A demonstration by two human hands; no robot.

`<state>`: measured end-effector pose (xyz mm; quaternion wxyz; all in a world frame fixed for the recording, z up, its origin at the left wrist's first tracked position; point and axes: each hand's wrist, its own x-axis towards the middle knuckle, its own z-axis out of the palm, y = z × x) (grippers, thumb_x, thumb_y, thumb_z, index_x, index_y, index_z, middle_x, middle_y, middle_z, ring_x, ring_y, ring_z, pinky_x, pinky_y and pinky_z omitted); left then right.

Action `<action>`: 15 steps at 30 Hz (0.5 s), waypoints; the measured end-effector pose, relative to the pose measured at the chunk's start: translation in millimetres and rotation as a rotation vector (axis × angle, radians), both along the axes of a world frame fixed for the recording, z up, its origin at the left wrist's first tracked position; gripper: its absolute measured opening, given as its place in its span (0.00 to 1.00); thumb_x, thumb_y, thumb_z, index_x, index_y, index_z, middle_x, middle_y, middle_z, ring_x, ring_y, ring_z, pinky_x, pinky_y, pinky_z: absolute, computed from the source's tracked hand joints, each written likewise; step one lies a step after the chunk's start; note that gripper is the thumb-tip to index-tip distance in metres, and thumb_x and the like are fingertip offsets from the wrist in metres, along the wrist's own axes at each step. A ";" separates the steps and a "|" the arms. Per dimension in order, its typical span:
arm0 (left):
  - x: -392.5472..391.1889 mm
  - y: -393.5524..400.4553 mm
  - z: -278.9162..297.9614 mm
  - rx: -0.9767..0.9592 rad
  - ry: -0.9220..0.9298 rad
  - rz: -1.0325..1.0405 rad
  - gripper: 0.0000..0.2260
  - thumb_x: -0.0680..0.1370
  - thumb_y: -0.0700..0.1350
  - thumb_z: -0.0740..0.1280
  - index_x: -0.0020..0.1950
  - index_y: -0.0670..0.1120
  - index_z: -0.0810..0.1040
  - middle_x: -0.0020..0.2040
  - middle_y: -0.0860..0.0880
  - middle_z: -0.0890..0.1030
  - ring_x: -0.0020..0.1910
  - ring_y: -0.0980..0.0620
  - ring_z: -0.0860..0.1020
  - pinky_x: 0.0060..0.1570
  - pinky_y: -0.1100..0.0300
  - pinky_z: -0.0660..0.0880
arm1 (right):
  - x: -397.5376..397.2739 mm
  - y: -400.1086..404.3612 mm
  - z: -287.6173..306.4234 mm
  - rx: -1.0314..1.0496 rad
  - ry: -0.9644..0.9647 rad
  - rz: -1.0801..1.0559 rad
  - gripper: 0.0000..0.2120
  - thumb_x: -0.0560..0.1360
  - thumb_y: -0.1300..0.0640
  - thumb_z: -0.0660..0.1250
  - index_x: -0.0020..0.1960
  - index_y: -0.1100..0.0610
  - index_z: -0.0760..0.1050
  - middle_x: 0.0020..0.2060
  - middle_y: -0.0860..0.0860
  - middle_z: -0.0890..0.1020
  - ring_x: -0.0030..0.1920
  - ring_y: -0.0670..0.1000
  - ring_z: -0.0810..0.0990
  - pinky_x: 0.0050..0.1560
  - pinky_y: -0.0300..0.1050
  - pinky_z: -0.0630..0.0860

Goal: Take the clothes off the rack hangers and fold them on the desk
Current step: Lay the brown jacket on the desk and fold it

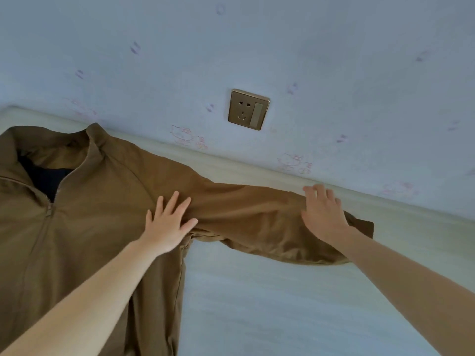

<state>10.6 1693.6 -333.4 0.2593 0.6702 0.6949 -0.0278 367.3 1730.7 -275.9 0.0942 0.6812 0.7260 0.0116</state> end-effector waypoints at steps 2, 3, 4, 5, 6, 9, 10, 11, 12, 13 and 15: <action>17.4 -2.8 -10.1 -0.046 0.067 0.005 0.33 0.79 0.67 0.50 0.79 0.59 0.40 0.79 0.54 0.36 0.78 0.41 0.37 0.73 0.35 0.45 | 7.9 -13.8 -9.8 -0.170 0.002 -0.026 0.23 0.79 0.47 0.58 0.72 0.51 0.60 0.70 0.58 0.63 0.68 0.62 0.66 0.65 0.57 0.70; 20.8 -4.0 -14.3 -0.062 0.090 0.014 0.35 0.77 0.69 0.50 0.78 0.60 0.37 0.79 0.54 0.35 0.77 0.40 0.36 0.72 0.33 0.45 | 8.2 -19.3 -15.8 -0.290 0.062 -0.063 0.23 0.80 0.44 0.57 0.72 0.48 0.59 0.72 0.57 0.60 0.71 0.64 0.62 0.67 0.60 0.67; 24.3 -4.5 -18.0 -0.072 0.106 0.020 0.37 0.76 0.71 0.51 0.77 0.61 0.35 0.79 0.53 0.34 0.77 0.39 0.35 0.72 0.31 0.45 | 10.0 -23.2 -22.4 -0.404 0.125 -0.092 0.23 0.80 0.41 0.55 0.73 0.45 0.59 0.74 0.56 0.58 0.73 0.64 0.57 0.70 0.63 0.63; 25.3 -5.2 -21.8 -0.081 0.124 0.018 0.39 0.75 0.72 0.52 0.77 0.61 0.33 0.78 0.53 0.33 0.77 0.38 0.35 0.71 0.30 0.45 | 11.9 -25.5 -28.8 -0.489 0.175 -0.101 0.24 0.80 0.40 0.54 0.74 0.44 0.58 0.76 0.56 0.56 0.76 0.63 0.52 0.72 0.65 0.57; 29.1 -5.0 -25.3 -0.087 0.141 0.008 0.41 0.73 0.74 0.52 0.76 0.61 0.33 0.78 0.52 0.33 0.76 0.37 0.34 0.70 0.29 0.45 | 17.4 -27.8 -32.2 -0.553 0.198 -0.113 0.25 0.80 0.41 0.54 0.75 0.44 0.57 0.77 0.56 0.56 0.77 0.60 0.47 0.74 0.64 0.52; 31.3 -3.6 -30.6 -0.092 0.188 0.003 0.44 0.71 0.76 0.53 0.76 0.60 0.32 0.78 0.51 0.31 0.76 0.36 0.33 0.69 0.28 0.45 | 35.8 -25.6 -34.8 -0.588 0.236 -0.193 0.27 0.81 0.46 0.57 0.77 0.43 0.52 0.78 0.57 0.53 0.78 0.58 0.49 0.75 0.61 0.50; 32.3 -2.2 -31.7 -0.093 0.198 0.006 0.45 0.70 0.76 0.53 0.76 0.60 0.32 0.78 0.51 0.31 0.76 0.36 0.33 0.69 0.28 0.45 | 44.2 -24.1 -34.3 -0.579 0.243 -0.221 0.28 0.81 0.47 0.58 0.77 0.43 0.51 0.78 0.57 0.50 0.77 0.59 0.53 0.75 0.59 0.52; 32.6 -1.4 -32.7 -0.090 0.204 0.011 0.45 0.70 0.76 0.52 0.76 0.61 0.32 0.78 0.51 0.31 0.76 0.36 0.33 0.69 0.28 0.45 | 52.5 -23.7 -35.6 -0.573 0.252 -0.240 0.29 0.80 0.48 0.59 0.78 0.44 0.51 0.78 0.56 0.48 0.76 0.59 0.58 0.75 0.56 0.56; 32.7 -0.9 -33.8 -0.080 0.207 0.017 0.44 0.70 0.76 0.53 0.76 0.61 0.32 0.78 0.51 0.31 0.76 0.36 0.33 0.69 0.28 0.45 | 58.7 -24.6 -36.1 -0.563 0.266 -0.257 0.30 0.80 0.50 0.60 0.78 0.45 0.51 0.78 0.56 0.48 0.75 0.59 0.61 0.74 0.54 0.59; 33.5 -0.5 -35.1 -0.059 0.204 0.024 0.44 0.70 0.76 0.53 0.77 0.60 0.33 0.78 0.51 0.32 0.76 0.37 0.34 0.69 0.28 0.45 | 64.3 -27.3 -37.1 -0.542 0.289 -0.278 0.30 0.80 0.51 0.61 0.78 0.46 0.53 0.78 0.56 0.49 0.73 0.58 0.63 0.73 0.52 0.61; 34.2 -3.0 -35.5 0.008 0.183 0.051 0.44 0.71 0.75 0.55 0.78 0.59 0.39 0.80 0.51 0.38 0.77 0.37 0.37 0.69 0.28 0.46 | 69.8 -36.4 -38.8 -0.429 0.298 -0.285 0.28 0.79 0.54 0.62 0.77 0.52 0.57 0.77 0.57 0.54 0.73 0.58 0.63 0.73 0.51 0.62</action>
